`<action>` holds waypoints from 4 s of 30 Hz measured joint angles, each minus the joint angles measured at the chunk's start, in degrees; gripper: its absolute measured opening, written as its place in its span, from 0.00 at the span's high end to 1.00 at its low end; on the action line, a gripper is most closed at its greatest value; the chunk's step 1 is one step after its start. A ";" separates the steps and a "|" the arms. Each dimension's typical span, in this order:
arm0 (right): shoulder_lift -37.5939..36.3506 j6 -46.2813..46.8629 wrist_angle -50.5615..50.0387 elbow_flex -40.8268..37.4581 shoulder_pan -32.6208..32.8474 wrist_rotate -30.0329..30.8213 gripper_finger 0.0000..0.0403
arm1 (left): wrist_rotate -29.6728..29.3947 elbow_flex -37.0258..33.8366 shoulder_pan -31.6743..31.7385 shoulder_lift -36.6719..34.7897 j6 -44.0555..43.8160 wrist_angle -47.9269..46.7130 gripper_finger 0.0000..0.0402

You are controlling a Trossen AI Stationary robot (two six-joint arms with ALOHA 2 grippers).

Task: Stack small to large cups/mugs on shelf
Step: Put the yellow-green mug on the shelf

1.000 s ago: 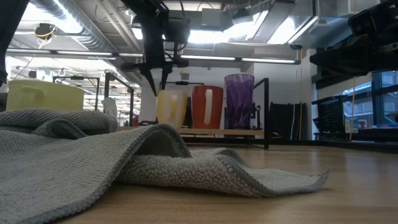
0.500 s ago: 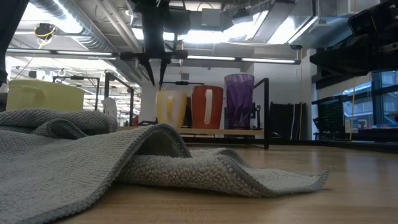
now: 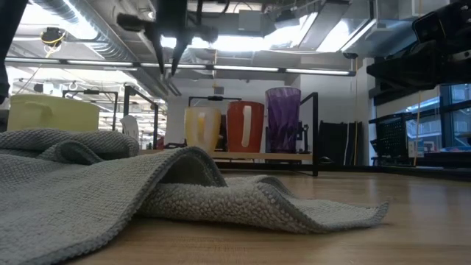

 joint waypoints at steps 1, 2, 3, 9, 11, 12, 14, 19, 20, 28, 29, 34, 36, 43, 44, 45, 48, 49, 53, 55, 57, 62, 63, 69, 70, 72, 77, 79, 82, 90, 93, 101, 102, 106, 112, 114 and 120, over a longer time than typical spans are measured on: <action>-0.01 -0.01 0.00 0.00 -0.01 0.01 0.88 | 0.08 0.00 -1.65 -0.11 -1.09 0.02 0.80; -0.02 0.00 0.00 0.00 -0.02 0.00 0.88 | 0.10 0.00 -3.41 -0.24 -2.11 0.00 0.80; -0.01 -0.02 0.00 0.00 -0.02 0.00 0.88 | 0.29 -0.07 -5.15 -0.29 -3.46 -0.03 0.80; -0.01 -0.01 0.00 0.00 -0.02 0.00 0.88 | 5.26 -4.18 -14.82 -0.30 -13.63 0.02 0.80; -0.01 -0.01 -0.01 0.00 -0.02 0.00 0.88 | 5.97 -6.07 -17.81 -0.28 -17.99 0.00 0.80; -0.01 -0.01 0.00 0.00 -0.02 0.00 0.88 | 5.99 -6.75 -19.28 -0.28 -20.05 -0.02 0.80; 0.00 0.00 0.00 0.00 -0.02 0.00 0.88 | 5.93 -7.50 -21.89 -0.28 -24.37 -0.03 0.80; -0.02 0.00 0.00 0.00 -0.01 0.02 0.88 | 4.02 -7.58 -26.46 -0.28 -31.32 1.14 0.80; -0.02 0.00 0.00 0.00 0.01 0.00 0.88 | 4.29 -7.58 -26.66 -0.03 -31.69 1.22 0.80; -0.02 -0.02 0.00 0.02 -0.02 0.02 0.88 | 7.60 -10.34 -28.17 0.60 -35.40 0.96 0.80; 0.00 0.00 0.00 0.02 -0.02 0.00 0.88 | 7.69 -10.34 -28.61 0.52 -35.29 1.13 0.80; 0.00 -0.02 0.00 0.02 -0.01 0.00 0.88 | 3.95 -10.32 -28.54 0.43 -34.03 1.80 0.80; 0.00 0.00 0.00 0.02 0.01 0.00 0.88 | 3.55 -10.32 -28.48 0.42 -33.94 3.02 0.80; 0.00 0.00 0.00 0.02 -0.01 0.00 0.88 | 7.78 -10.32 -28.69 0.42 -33.60 8.44 0.80; -0.02 -0.01 0.00 0.02 -0.01 0.00 0.88 | 7.78 -10.32 -28.87 0.42 -32.60 8.79 0.80; -0.01 -0.01 0.00 0.02 -0.02 0.00 0.88 | 7.80 -10.32 -28.96 0.42 -30.32 8.83 0.80; -0.02 0.00 0.00 0.02 0.01 0.00 0.88 | 7.31 -10.32 -29.52 0.42 -20.95 8.49 0.80; -0.01 0.00 0.00 0.02 0.01 0.00 0.88 | 6.39 -10.32 -29.57 0.42 -19.09 8.36 0.80; -0.02 -0.01 0.00 0.02 -0.01 0.01 0.88 | 3.08 -10.30 -29.40 0.42 -13.95 8.20 0.80; 0.00 0.00 0.00 0.02 0.00 0.00 0.88 | 2.85 -10.29 -29.42 0.42 -9.58 8.21 0.80; 0.00 0.00 0.00 0.02 0.01 0.00 0.88 | 1.97 -10.31 -29.43 0.43 -3.27 8.42 0.80; 0.00 0.00 0.00 0.02 -0.01 0.00 0.88 | -0.58 -10.29 -29.12 0.42 9.19 8.79 0.81; -0.02 -0.01 0.00 0.02 -0.01 0.01 0.88 | -0.62 -10.29 -29.20 0.43 10.33 8.96 0.81; -0.02 -0.01 0.00 0.02 -0.01 0.00 0.88 | -4.43 -10.29 -28.92 0.42 11.11 13.43 0.80; -0.02 -0.01 0.00 0.02 -0.02 0.01 0.88 | -4.39 -10.29 -28.97 0.43 11.09 14.03 0.80; -0.01 -0.02 0.00 0.02 -0.01 0.00 0.88 | -4.34 -10.29 -29.07 0.42 11.09 15.18 0.80; -0.01 -0.01 0.00 0.02 -0.02 0.00 0.88 | -5.82 -10.29 -28.31 0.42 11.23 17.68 0.80; -0.02 0.00 0.00 0.02 0.01 0.00 0.88 | -3.95 -10.29 -27.80 0.42 9.63 17.48 0.80; -0.01 0.00 0.00 0.02 0.01 0.02 0.88 | -1.30 -10.29 -28.22 0.43 7.67 17.46 0.80; -0.01 0.00 0.00 0.02 -0.02 0.01 0.88 | -2.45 -10.29 -35.07 0.42 -8.80 10.76 0.81; -0.01 0.00 0.00 0.02 -0.02 0.01 0.88 | -2.84 -10.29 -38.54 0.42 -14.62 10.20 0.81; 0.00 0.00 0.00 0.02 0.01 0.00 0.88 | 2.94 -10.52 -42.30 0.32 -25.37 -0.03 0.81; -0.01 0.00 0.00 0.02 -0.01 0.00 0.88 | 2.80 -10.98 -42.87 -0.05 -27.30 0.50 0.81; -0.02 0.00 0.00 0.02 -0.02 0.02 0.88 | 2.72 -13.61 -44.70 -0.28 -35.68 0.13 0.81; -0.01 0.00 0.00 0.02 0.01 0.02 0.88 | 6.62 -17.14 -45.64 -0.21 -38.83 1.75 0.81; -0.01 -0.01 0.00 0.02 -0.02 0.02 0.88 | 6.31 -17.85 -45.17 -0.21 -39.37 1.79 0.81; 0.00 -0.01 0.00 0.02 -0.02 0.02 0.88 | 7.44 -20.18 -44.59 -0.21 -45.03 2.45 0.81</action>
